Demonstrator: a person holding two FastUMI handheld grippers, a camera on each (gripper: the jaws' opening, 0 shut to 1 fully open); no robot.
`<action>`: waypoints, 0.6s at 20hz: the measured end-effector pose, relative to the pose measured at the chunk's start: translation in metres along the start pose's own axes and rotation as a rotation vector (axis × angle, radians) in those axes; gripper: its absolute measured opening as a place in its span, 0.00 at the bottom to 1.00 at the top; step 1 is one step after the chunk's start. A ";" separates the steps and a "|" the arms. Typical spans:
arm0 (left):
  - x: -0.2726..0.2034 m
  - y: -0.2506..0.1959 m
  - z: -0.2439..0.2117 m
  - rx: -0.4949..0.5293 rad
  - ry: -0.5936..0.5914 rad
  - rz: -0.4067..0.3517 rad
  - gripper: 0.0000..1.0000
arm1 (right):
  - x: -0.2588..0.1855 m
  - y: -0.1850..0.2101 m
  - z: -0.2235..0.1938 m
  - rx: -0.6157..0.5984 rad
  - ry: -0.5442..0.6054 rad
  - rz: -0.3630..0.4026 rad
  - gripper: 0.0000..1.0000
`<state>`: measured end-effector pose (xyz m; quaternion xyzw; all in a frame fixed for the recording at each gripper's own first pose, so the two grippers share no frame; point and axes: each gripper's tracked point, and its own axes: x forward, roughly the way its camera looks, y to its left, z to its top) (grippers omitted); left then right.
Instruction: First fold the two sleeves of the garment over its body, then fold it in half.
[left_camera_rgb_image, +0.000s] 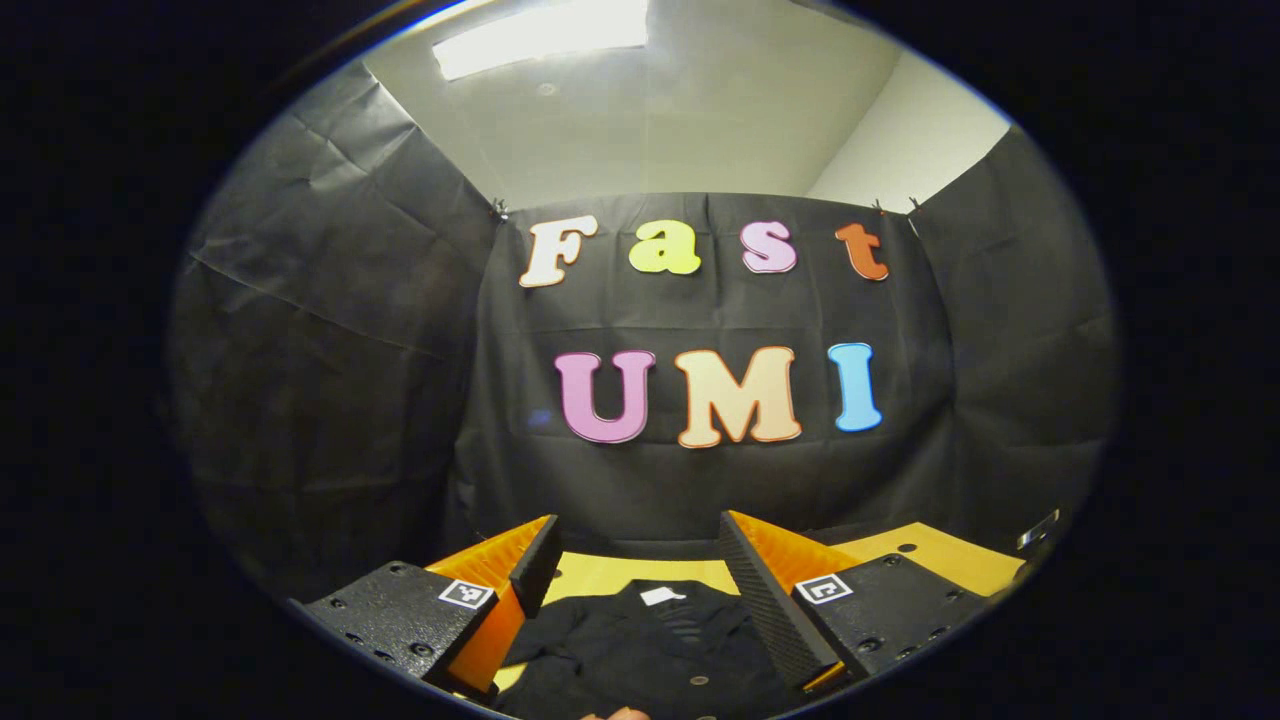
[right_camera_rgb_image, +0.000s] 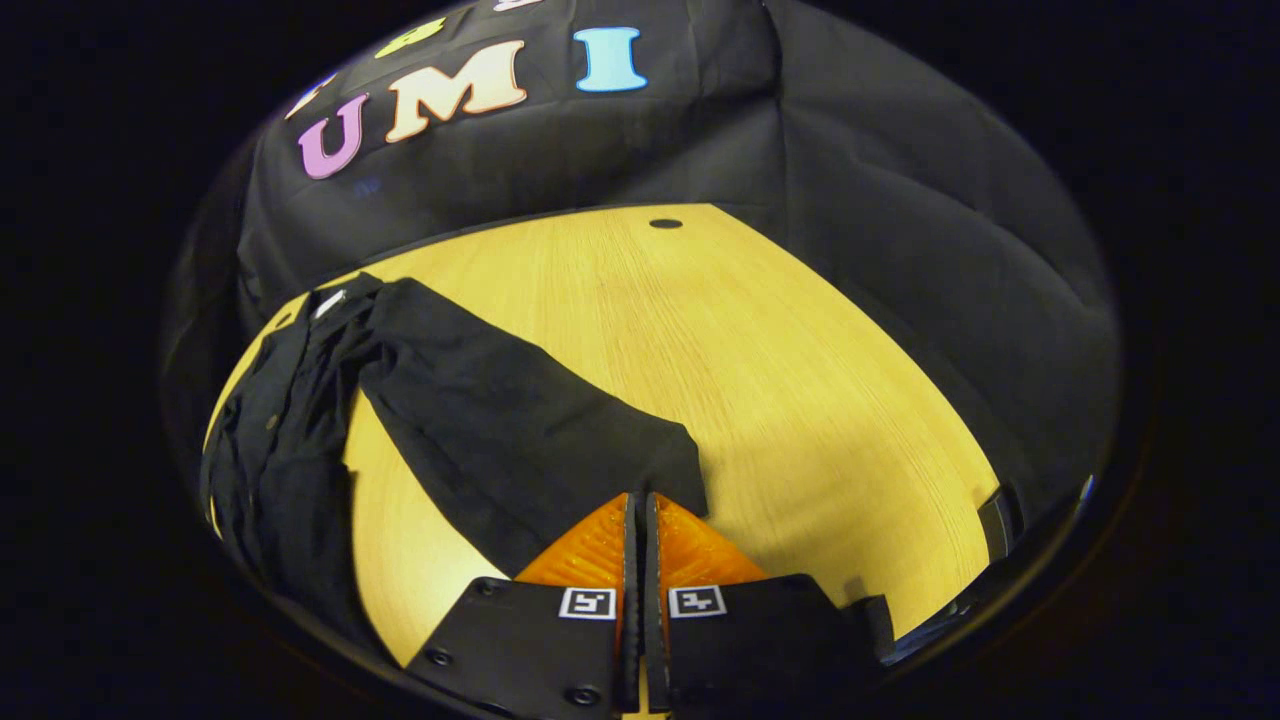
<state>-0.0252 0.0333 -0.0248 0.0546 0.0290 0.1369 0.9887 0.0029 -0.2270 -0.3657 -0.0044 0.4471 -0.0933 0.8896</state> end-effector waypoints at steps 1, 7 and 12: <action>-0.001 0.010 -0.002 0.009 -0.001 0.010 0.96 | -0.004 0.011 0.012 0.003 -0.030 0.012 0.05; 0.004 0.070 -0.007 0.013 0.007 0.067 0.96 | -0.029 0.093 0.089 -0.039 -0.167 0.072 0.05; 0.009 0.124 -0.017 0.027 0.030 0.112 0.96 | -0.045 0.176 0.127 -0.120 -0.246 0.140 0.05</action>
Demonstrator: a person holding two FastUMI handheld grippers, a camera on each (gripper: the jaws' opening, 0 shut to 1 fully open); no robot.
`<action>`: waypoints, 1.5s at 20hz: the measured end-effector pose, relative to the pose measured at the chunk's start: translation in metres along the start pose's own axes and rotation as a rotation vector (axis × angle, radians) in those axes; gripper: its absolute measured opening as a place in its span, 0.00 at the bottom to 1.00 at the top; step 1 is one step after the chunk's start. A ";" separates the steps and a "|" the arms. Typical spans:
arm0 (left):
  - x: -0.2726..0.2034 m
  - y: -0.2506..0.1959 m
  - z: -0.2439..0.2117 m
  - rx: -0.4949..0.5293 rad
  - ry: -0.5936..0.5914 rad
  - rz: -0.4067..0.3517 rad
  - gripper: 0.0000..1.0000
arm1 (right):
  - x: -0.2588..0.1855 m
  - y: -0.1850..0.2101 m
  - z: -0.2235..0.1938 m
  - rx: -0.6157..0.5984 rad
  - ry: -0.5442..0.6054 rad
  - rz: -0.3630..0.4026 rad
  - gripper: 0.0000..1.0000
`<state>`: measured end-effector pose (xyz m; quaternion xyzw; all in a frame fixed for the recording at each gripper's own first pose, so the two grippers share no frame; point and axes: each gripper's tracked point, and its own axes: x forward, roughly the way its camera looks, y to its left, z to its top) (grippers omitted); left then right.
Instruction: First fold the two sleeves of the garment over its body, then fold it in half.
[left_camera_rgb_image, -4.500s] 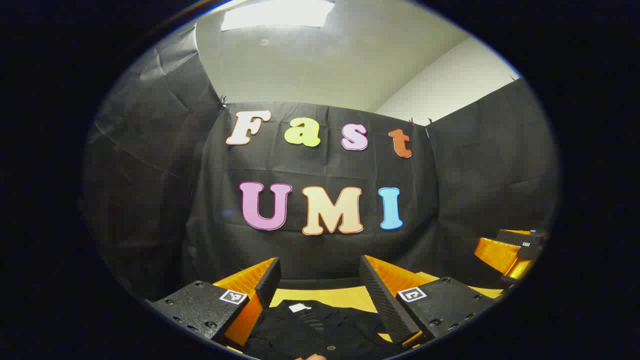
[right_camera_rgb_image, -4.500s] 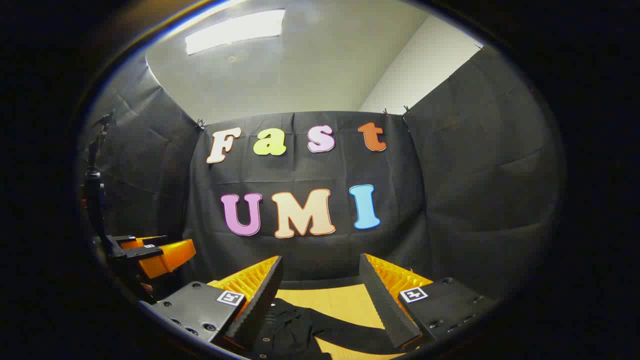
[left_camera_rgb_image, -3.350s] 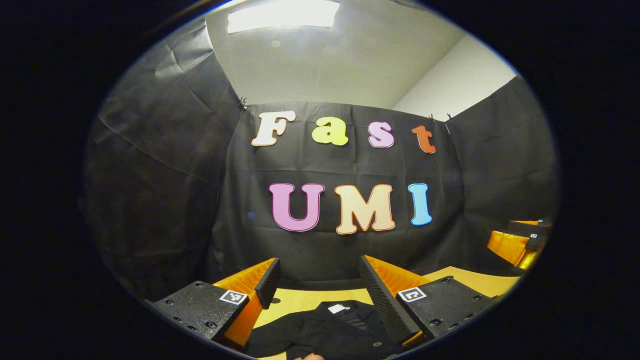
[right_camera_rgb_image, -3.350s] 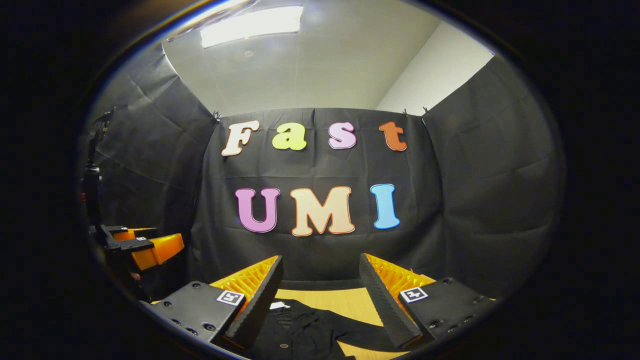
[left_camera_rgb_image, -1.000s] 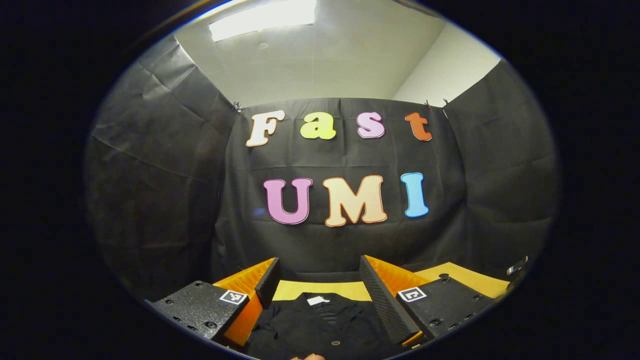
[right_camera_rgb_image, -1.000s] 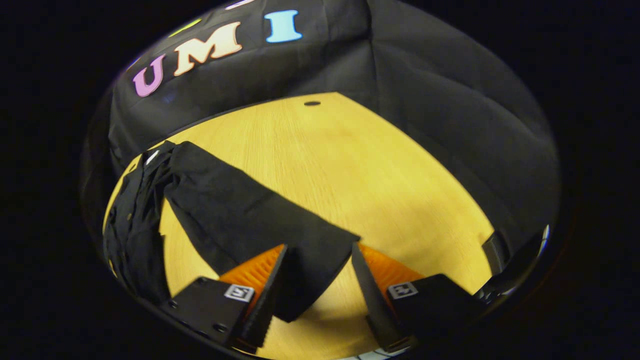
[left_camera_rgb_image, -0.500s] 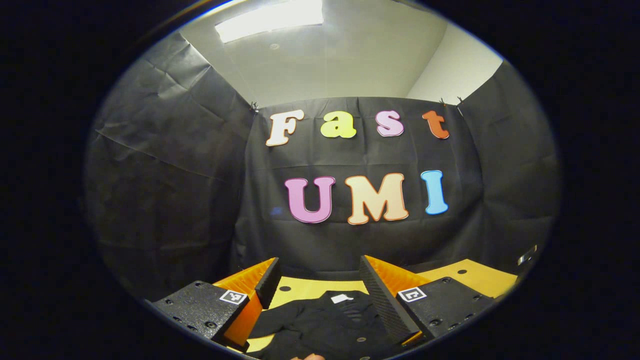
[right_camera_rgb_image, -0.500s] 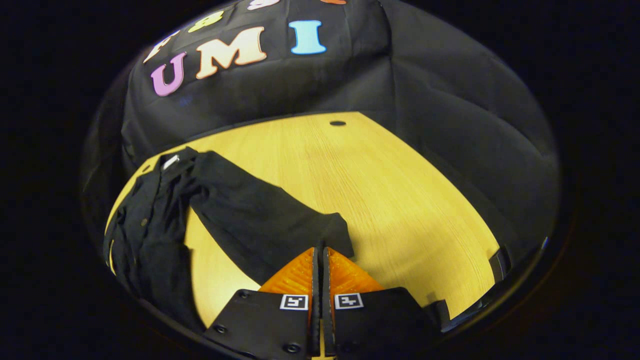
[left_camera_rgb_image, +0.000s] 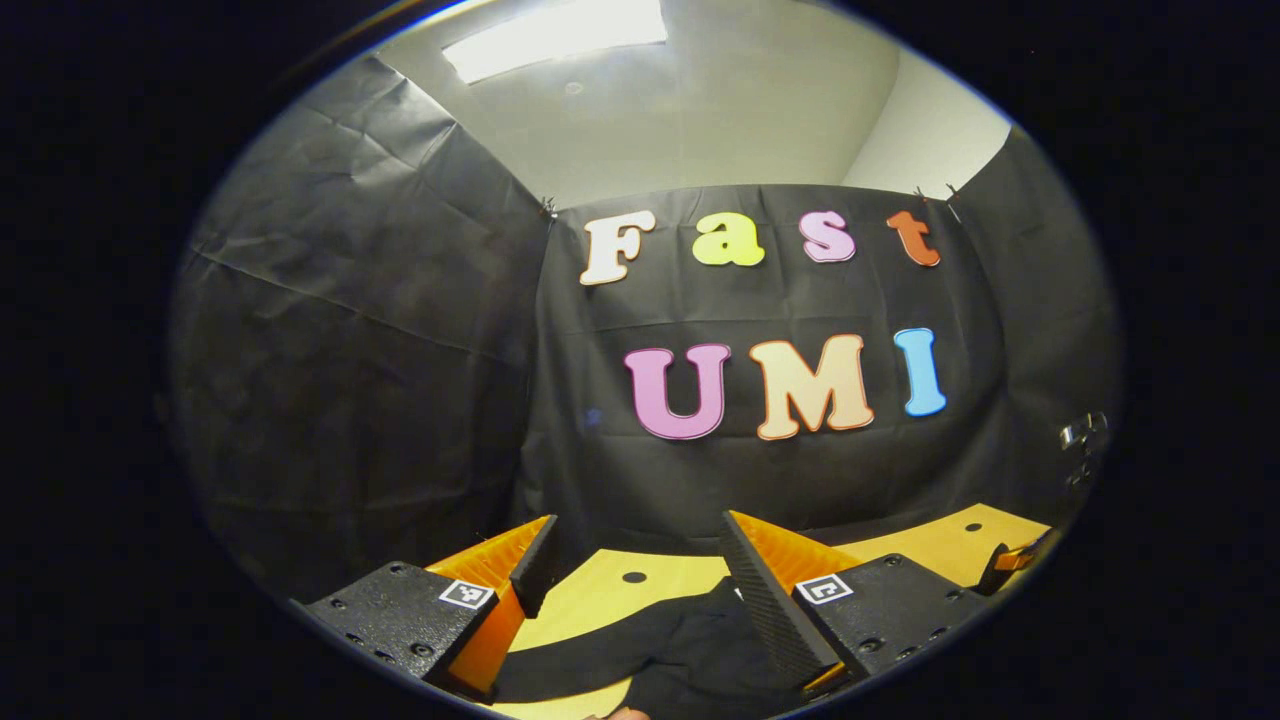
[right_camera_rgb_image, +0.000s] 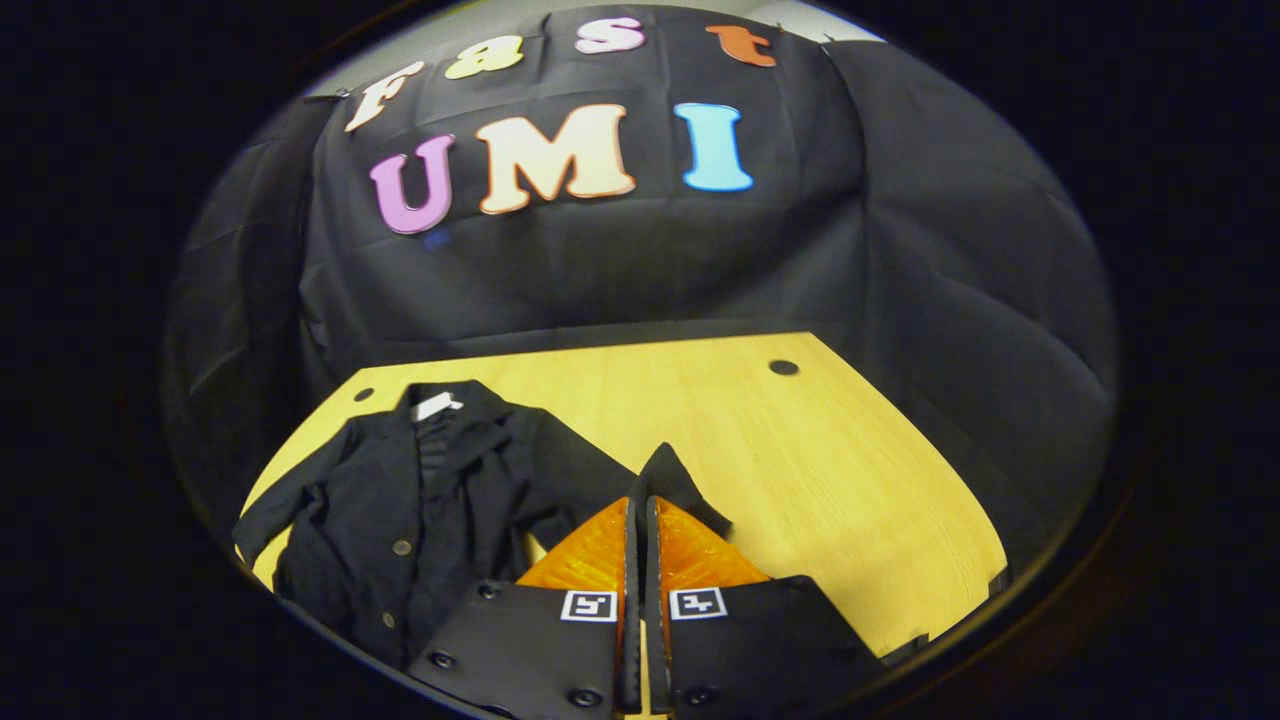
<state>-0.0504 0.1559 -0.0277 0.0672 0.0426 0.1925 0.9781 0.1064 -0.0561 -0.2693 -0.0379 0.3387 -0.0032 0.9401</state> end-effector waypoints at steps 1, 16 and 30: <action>0.003 0.010 -0.002 -0.003 0.005 0.010 0.93 | 0.002 0.017 0.008 -0.018 -0.011 0.015 0.05; 0.025 0.147 -0.047 0.022 0.096 0.122 0.94 | 0.035 0.253 0.045 -0.134 -0.047 0.243 0.05; 0.034 0.225 -0.131 -0.038 0.253 0.124 0.94 | 0.070 0.402 0.015 -0.206 0.036 0.299 0.05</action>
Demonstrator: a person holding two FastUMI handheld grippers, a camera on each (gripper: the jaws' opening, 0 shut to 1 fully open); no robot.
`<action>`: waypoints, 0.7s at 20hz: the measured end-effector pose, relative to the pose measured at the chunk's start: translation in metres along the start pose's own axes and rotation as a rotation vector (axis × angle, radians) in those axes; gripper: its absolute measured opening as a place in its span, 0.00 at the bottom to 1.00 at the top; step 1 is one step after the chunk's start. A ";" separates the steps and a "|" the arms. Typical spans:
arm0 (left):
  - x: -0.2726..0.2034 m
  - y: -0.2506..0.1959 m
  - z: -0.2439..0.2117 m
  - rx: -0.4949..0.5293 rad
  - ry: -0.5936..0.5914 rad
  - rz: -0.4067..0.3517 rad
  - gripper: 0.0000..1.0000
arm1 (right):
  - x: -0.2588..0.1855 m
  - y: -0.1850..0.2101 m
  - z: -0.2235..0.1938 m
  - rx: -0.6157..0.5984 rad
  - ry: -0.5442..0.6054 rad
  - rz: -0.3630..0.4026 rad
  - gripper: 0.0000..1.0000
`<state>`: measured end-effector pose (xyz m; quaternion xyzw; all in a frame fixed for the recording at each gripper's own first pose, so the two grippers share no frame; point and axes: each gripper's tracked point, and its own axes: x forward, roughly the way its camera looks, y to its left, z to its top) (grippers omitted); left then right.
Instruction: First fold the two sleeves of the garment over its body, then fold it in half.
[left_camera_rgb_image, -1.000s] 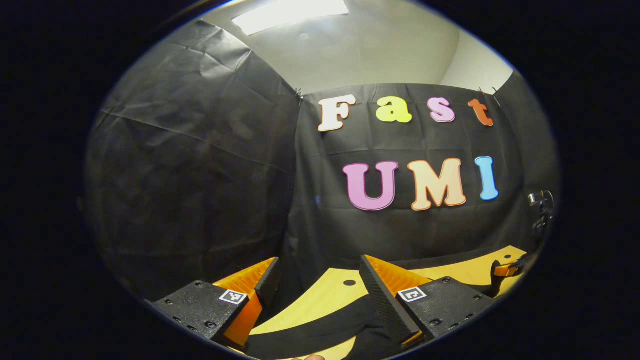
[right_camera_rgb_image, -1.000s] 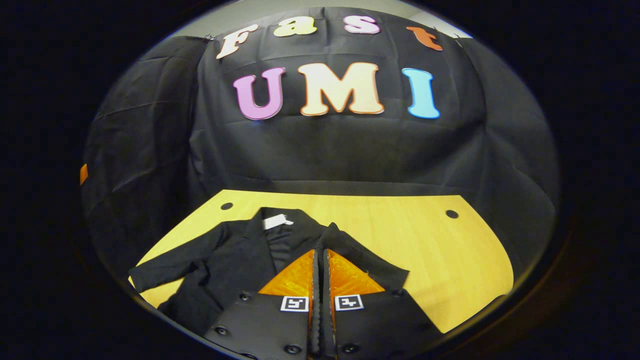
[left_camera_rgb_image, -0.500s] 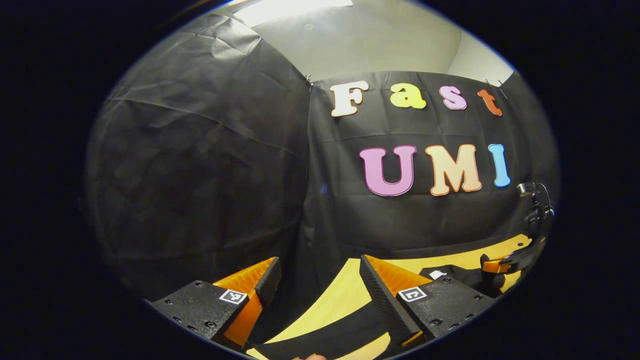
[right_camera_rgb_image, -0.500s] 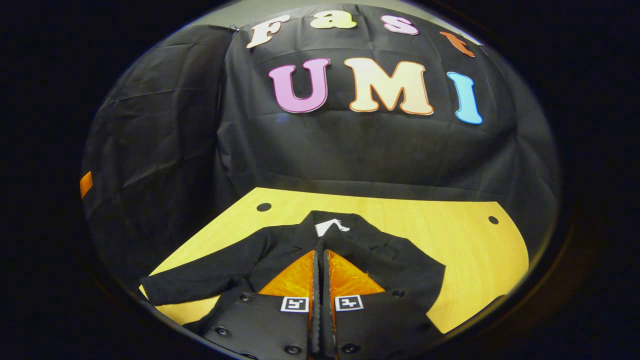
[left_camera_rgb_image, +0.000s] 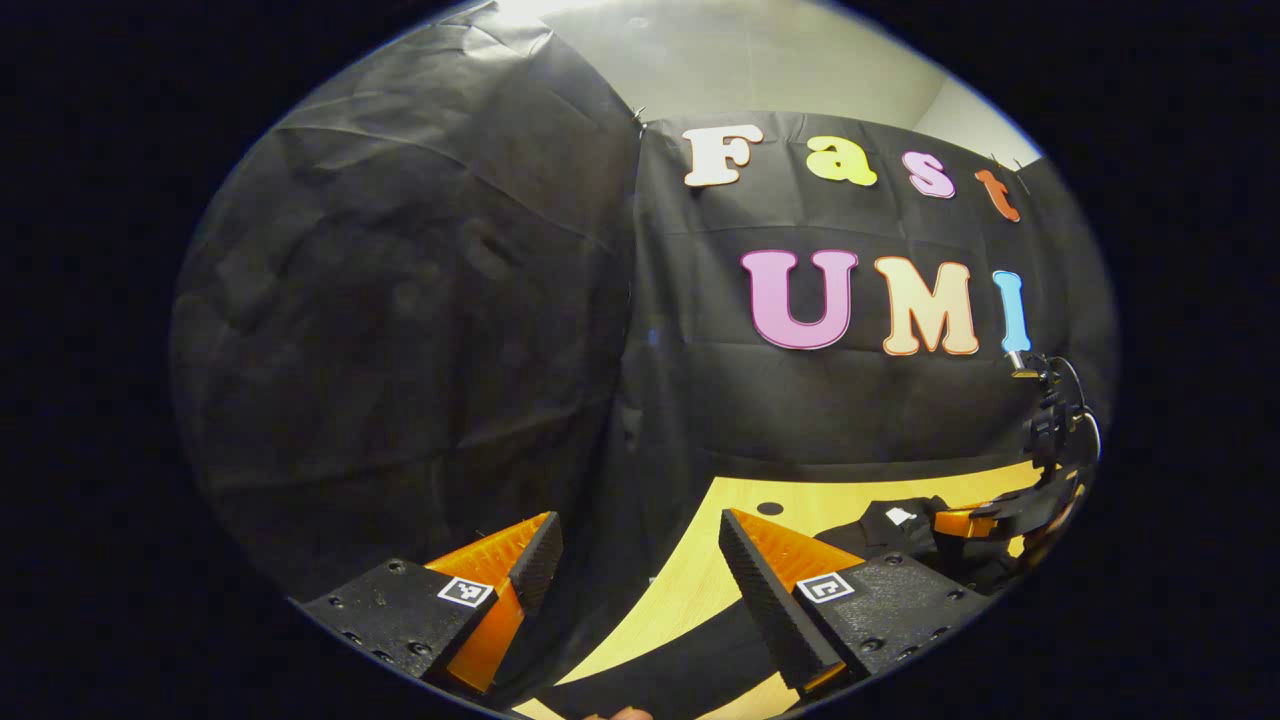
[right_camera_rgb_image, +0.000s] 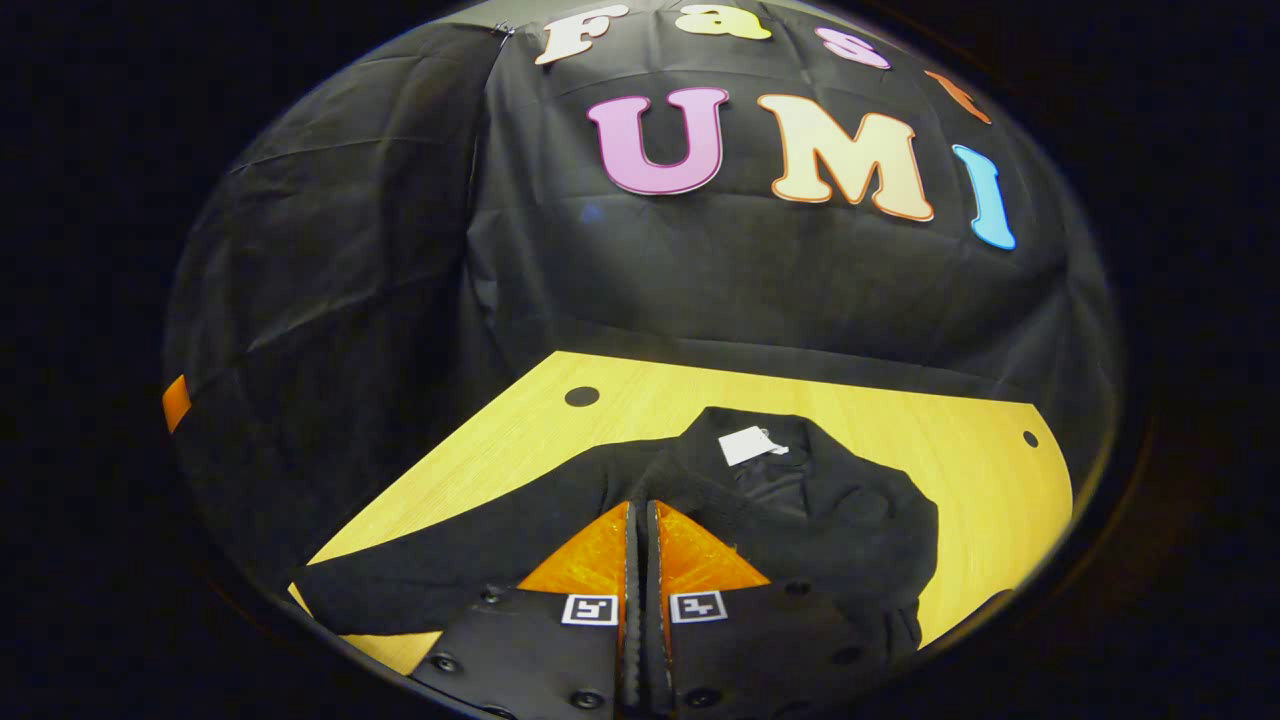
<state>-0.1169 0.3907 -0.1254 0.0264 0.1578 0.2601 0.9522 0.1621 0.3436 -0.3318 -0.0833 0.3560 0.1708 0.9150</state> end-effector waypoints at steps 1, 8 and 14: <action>-0.001 0.006 -0.008 -0.005 0.014 0.007 0.94 | 0.004 0.009 -0.003 0.002 0.012 0.021 0.05; -0.002 0.018 -0.082 -0.062 0.193 0.016 0.94 | -0.010 0.018 0.014 -0.033 -0.070 0.006 0.97; -0.008 0.008 -0.175 -0.142 0.456 0.015 0.95 | -0.032 -0.014 0.004 -0.061 -0.066 -0.054 0.96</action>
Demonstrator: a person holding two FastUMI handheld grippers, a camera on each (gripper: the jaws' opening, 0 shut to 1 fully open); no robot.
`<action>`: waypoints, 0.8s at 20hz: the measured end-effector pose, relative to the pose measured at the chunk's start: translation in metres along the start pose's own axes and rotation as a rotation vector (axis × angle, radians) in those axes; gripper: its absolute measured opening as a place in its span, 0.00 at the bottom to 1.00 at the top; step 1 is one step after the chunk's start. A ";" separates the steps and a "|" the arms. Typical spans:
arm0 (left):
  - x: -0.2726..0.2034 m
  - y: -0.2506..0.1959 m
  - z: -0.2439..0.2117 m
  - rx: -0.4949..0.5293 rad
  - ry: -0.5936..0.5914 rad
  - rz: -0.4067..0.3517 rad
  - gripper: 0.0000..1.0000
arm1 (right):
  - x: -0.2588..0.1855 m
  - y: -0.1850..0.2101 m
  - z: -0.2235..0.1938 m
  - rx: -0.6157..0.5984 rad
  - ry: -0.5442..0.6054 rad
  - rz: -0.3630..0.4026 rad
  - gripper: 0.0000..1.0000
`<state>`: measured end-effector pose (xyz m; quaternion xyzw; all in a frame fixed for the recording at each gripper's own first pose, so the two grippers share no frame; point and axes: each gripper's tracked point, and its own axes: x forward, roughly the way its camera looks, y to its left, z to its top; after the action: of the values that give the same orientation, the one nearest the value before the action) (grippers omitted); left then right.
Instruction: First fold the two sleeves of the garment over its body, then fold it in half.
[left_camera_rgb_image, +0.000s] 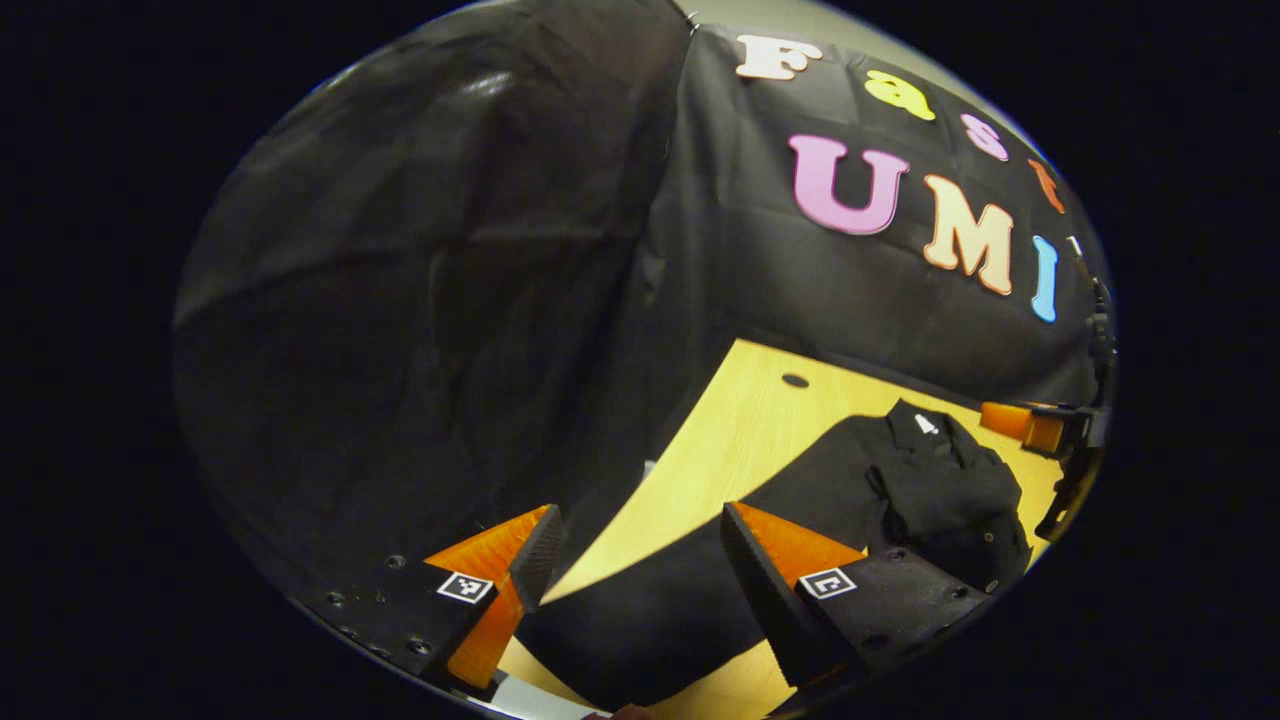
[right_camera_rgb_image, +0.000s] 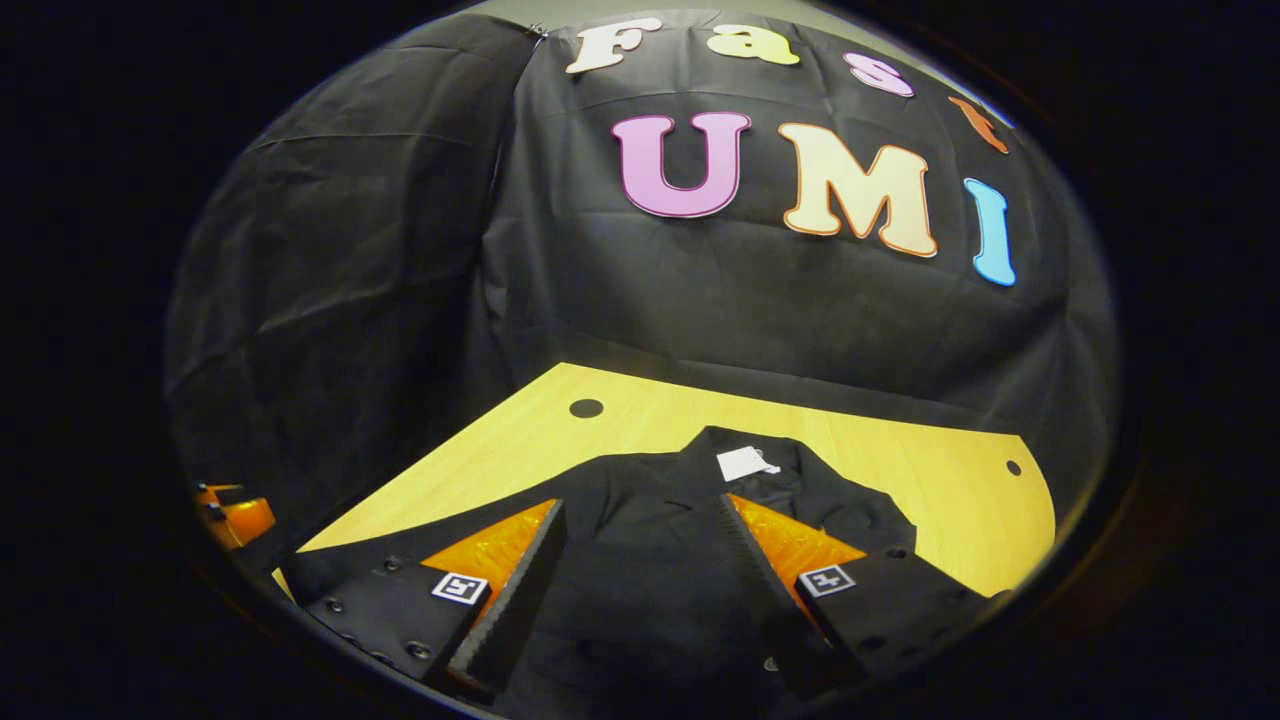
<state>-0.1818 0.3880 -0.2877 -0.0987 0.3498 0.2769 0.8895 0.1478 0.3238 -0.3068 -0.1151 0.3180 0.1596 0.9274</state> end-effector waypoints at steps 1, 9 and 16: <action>0.006 0.001 -0.014 -0.009 0.041 0.008 0.96 | -0.003 -0.004 -0.004 0.001 0.006 -0.007 0.95; 0.017 0.007 -0.083 -0.039 0.223 0.090 0.98 | -0.019 -0.043 -0.016 -0.002 0.032 -0.063 0.97; 0.010 0.009 -0.084 0.106 0.189 0.085 0.66 | -0.032 -0.072 -0.025 0.019 0.028 -0.077 0.98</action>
<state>-0.2282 0.3686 -0.3559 -0.0625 0.4502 0.2849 0.8439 0.1367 0.2424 -0.2983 -0.1205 0.3276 0.1193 0.9295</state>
